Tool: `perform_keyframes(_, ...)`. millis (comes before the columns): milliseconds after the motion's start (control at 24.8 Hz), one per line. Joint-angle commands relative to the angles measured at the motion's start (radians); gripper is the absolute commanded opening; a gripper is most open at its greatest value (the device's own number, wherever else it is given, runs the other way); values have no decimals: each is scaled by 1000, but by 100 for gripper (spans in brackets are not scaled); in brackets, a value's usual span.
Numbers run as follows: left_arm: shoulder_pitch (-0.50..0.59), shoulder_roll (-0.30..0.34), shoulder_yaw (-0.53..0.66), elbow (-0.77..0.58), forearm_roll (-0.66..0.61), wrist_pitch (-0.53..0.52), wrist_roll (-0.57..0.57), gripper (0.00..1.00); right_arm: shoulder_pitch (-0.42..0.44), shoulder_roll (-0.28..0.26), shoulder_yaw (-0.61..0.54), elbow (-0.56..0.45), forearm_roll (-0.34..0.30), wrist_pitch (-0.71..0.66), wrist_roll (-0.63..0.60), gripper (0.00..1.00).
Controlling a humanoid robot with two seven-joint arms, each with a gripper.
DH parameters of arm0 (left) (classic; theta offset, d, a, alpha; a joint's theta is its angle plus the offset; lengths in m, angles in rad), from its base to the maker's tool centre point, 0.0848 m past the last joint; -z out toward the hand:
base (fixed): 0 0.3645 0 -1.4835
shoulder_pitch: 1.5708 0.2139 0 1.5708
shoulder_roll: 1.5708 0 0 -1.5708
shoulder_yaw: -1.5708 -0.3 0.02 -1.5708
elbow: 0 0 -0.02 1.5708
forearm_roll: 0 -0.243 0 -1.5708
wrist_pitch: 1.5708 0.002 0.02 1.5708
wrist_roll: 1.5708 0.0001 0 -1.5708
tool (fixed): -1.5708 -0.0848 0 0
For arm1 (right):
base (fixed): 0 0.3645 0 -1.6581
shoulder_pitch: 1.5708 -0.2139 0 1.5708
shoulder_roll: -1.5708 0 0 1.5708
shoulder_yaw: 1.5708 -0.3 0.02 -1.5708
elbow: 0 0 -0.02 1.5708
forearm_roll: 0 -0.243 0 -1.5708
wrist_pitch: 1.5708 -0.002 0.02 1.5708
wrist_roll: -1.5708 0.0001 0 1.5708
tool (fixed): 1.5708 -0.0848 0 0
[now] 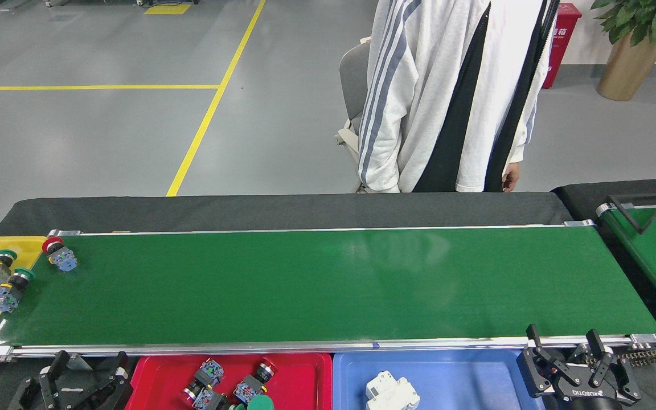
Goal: Pick switch part from conveyor to tray
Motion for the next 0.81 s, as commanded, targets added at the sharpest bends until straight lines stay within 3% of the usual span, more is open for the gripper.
perform_keyframes(0, -5, 1, 4, -15, 5, 6, 14, 100, -6, 12, -1, -13, 0, -1, -7, 98)
perform_keyframes(242, -20, -1, 4, -23, 5, 69, 28, 100, 0, 32, -1, -13, 0, -1, -7, 98)
perform_keyframes(767, -20, 12, -14, -23, 8, 56, 28, 100, 20, 32, 0, -16, 2, -3, -7, 98)
